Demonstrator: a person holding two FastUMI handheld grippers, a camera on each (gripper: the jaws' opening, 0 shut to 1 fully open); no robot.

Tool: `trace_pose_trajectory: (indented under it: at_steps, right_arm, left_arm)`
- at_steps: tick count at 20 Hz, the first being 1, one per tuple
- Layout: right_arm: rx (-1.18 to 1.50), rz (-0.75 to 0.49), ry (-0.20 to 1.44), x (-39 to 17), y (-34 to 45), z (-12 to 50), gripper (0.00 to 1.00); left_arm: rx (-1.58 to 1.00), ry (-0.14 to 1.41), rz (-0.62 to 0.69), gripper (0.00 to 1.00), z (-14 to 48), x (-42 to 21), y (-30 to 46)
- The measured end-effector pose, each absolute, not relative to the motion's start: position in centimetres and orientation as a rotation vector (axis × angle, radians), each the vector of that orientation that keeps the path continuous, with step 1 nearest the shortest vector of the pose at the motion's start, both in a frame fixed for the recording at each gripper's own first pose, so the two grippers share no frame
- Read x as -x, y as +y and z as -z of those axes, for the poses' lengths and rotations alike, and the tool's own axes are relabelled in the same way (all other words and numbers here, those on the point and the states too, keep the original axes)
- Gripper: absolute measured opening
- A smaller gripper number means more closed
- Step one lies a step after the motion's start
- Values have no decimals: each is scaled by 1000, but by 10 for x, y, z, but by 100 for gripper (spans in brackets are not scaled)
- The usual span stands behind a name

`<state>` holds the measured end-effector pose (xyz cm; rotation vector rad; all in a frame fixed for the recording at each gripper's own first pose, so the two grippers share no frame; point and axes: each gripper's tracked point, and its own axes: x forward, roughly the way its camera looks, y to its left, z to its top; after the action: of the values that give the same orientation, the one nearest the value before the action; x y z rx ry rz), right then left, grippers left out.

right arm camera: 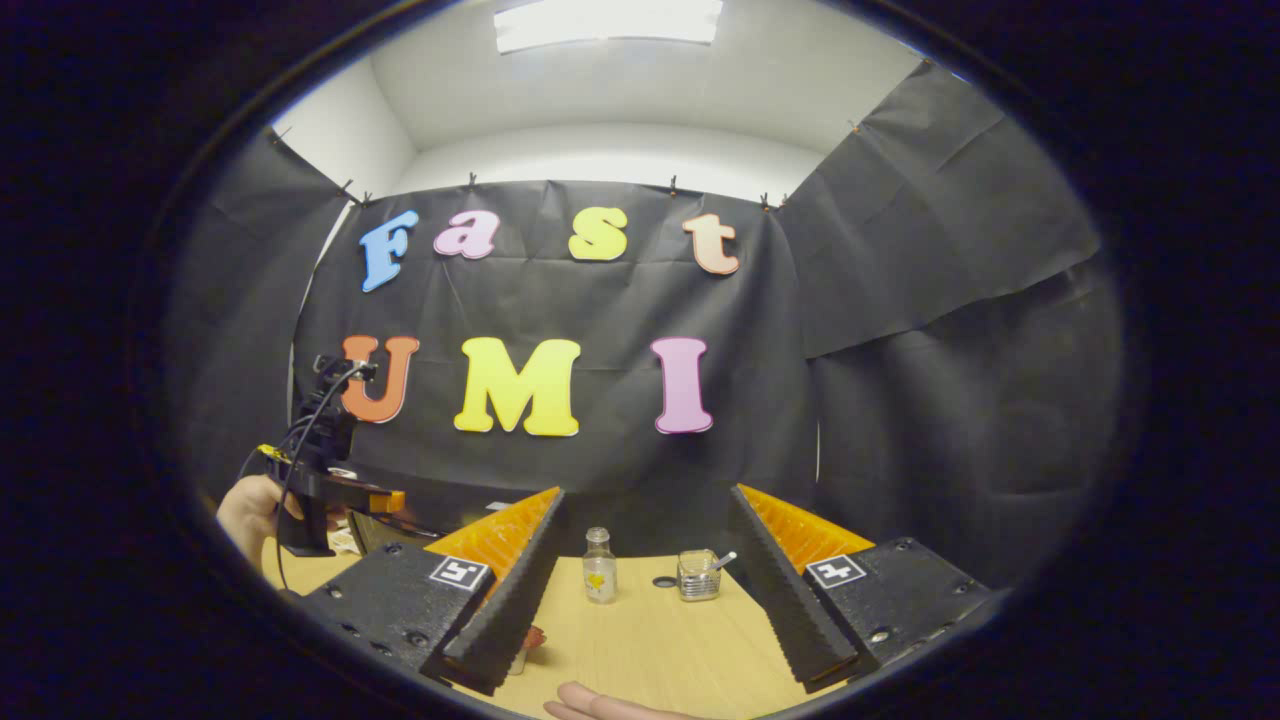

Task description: Open the electric oven with the left hand, put the food in, and close the electric oven.

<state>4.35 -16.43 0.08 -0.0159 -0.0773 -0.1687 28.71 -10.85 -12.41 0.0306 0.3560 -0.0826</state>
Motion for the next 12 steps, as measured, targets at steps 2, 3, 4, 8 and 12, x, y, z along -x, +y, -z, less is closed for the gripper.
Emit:
trace_pose_trajectory:
  at_steps: [2, 3, 4, 8, 12]
  right_arm:
    - [10, 177, -70, -44, -173, 4, 96]
    - [9, 182, -64, -44, -177, 8, 96]
    - [6, 187, -58, -44, -181, 11, 96]
    - [-12, 172, -50, -41, -187, 20, 96]
    - [-24, 189, -35, -35, -195, 26, 100]
  left_arm:
    - [-44, 396, 88, 95, 140, -299, -113]
    - [-46, 414, 87, 95, 148, -304, -114]
    - [-63, 426, 75, 95, 154, -309, -113]
    - [-29, 458, 133, 87, 169, -319, -128]
    - [-36, 482, 115, 87, 172, -314, -123]
